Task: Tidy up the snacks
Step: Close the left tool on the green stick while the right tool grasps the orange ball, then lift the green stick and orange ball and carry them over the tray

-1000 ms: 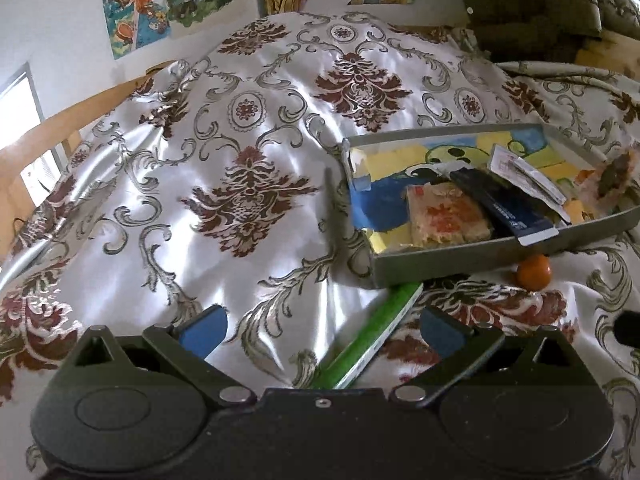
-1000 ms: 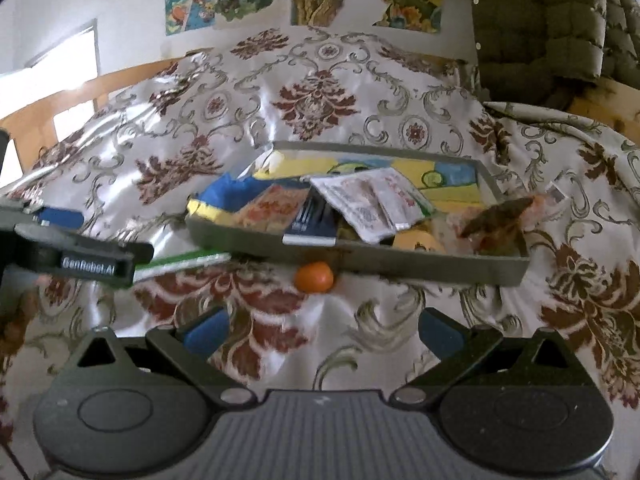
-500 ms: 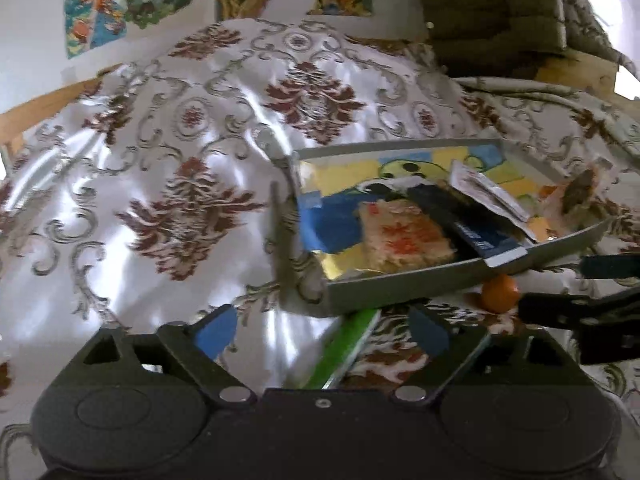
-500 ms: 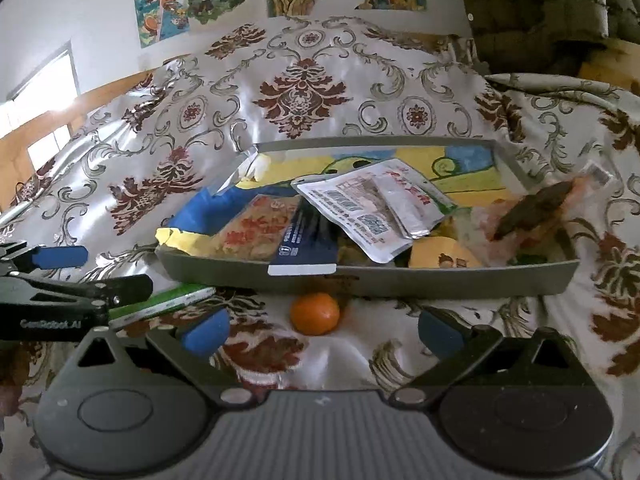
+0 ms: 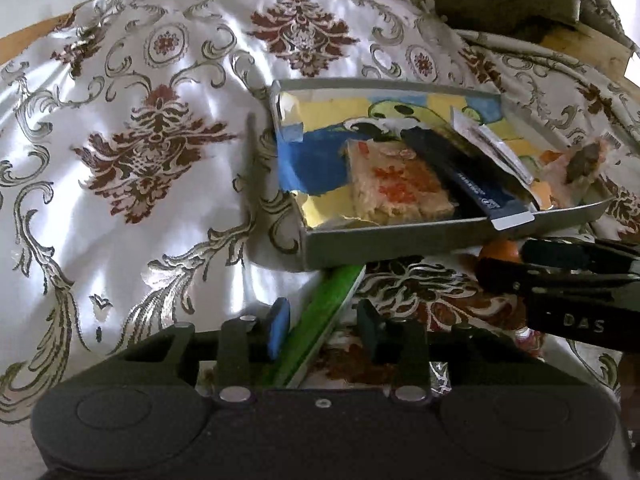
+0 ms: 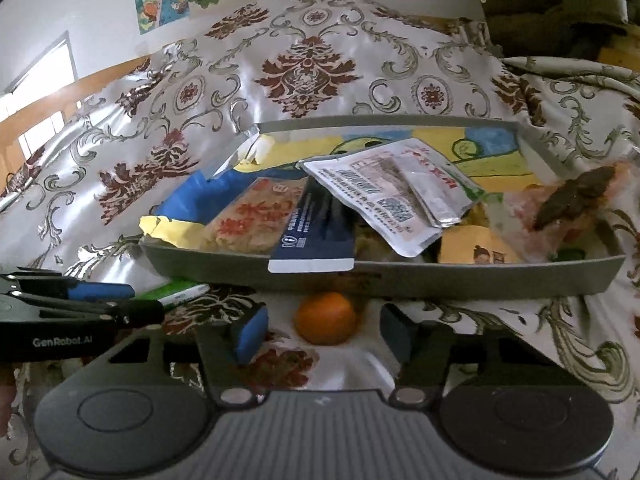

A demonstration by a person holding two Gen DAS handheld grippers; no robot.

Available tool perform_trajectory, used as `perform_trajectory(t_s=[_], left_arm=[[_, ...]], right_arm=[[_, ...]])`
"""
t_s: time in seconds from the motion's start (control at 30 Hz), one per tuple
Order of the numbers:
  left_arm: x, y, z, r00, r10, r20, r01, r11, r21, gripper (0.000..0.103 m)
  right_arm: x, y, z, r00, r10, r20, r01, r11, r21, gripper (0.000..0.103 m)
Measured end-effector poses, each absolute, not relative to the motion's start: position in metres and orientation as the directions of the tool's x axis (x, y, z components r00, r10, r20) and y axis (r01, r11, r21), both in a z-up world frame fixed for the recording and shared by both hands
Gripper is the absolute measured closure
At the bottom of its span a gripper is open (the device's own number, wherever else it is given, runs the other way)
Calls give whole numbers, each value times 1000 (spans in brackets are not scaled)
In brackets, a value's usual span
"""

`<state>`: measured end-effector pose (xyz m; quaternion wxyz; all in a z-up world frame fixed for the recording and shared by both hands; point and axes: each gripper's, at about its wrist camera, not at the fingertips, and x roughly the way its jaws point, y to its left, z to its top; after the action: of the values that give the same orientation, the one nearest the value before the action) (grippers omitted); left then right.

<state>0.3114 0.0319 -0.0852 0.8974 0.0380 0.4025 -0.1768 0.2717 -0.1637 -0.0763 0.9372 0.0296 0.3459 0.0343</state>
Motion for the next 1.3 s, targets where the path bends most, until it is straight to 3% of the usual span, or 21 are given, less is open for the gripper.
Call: perform_trajectory(t_s=[0.27, 0.4, 0.47, 0.67, 1.07, 1.3], left_arm=[[319, 31, -87, 571, -275, -774, 327, 941, -94, 61], [317, 27, -84, 547, -269, -793, 344, 936, -80, 71], [316, 26, -83, 534, -270, -801, 341, 936, -89, 78], [308, 23, -76, 502, -280, -818, 329, 937, -119, 84], [258, 36, -63, 417, -357, -836, 263, 928, -265, 85], [256, 47, -46, 427, -479, -767, 189, 877, -442, 85]], right_arm=[[284, -160, -84, 732, 75, -678, -32, 997, 77, 43], [283, -160, -85, 734, 63, -677, -29, 998, 62, 65], [282, -159, -84, 733, 59, -678, -28, 998, 57, 66], [276, -158, -79, 729, 60, -682, -26, 998, 60, 67], [240, -148, -61, 721, 122, -682, -81, 992, 92, 66], [233, -143, -53, 733, 154, -662, -111, 988, 107, 66]])
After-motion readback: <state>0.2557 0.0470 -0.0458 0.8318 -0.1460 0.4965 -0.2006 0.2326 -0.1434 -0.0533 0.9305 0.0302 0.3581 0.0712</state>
